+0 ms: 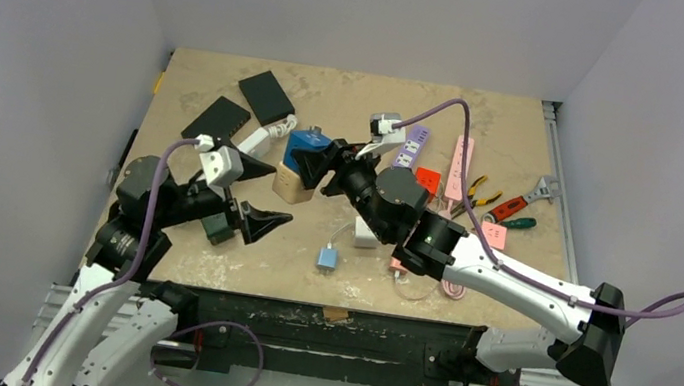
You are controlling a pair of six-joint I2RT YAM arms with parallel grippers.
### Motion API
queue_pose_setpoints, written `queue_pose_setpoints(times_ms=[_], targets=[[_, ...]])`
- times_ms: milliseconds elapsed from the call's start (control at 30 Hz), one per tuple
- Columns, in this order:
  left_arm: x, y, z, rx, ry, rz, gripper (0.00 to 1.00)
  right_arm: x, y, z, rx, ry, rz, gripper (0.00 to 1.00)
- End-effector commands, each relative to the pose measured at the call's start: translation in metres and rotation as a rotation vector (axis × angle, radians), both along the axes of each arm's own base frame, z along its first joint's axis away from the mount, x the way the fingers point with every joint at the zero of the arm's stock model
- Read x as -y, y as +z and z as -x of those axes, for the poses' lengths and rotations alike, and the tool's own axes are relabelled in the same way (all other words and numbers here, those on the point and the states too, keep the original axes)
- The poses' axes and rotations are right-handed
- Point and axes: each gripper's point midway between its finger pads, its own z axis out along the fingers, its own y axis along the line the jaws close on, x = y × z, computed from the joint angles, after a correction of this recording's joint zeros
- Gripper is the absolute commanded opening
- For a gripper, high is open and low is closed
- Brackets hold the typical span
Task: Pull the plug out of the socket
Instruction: Pick up the socket from the center of the board, then remove the plug from the socket.
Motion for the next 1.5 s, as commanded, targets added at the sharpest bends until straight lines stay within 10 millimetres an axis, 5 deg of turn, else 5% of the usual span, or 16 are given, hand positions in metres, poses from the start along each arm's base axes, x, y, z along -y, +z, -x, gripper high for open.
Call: queue_pose_setpoints(times_ms=[0,433,1067,1200,1333,1467], targets=[[0.009,0.010,-0.017,0.038,0.036,0.033,1.00,0.003,0.037,-0.003,0.074,-0.031,-0.132,0.00],[0.022,0.016,-0.020,-0.032,0.083,0.055,1.00,-0.001,0.037,-0.003,0.114,-0.017,-0.133,0.00],[0.024,-0.017,-0.046,-0.172,0.230,0.031,1.00,-0.024,0.055,0.029,0.160,0.025,-0.158,0.00],[0.019,-0.013,-0.045,-0.159,0.249,0.035,0.80,-0.021,0.055,0.033,0.167,0.010,-0.153,0.00],[0.016,-0.002,-0.046,-0.120,0.259,0.046,0.34,-0.025,0.049,0.040,0.159,0.032,-0.149,0.00],[0.009,0.003,-0.050,-0.082,0.294,0.028,0.04,-0.030,0.041,0.051,0.144,0.072,-0.126,0.00]])
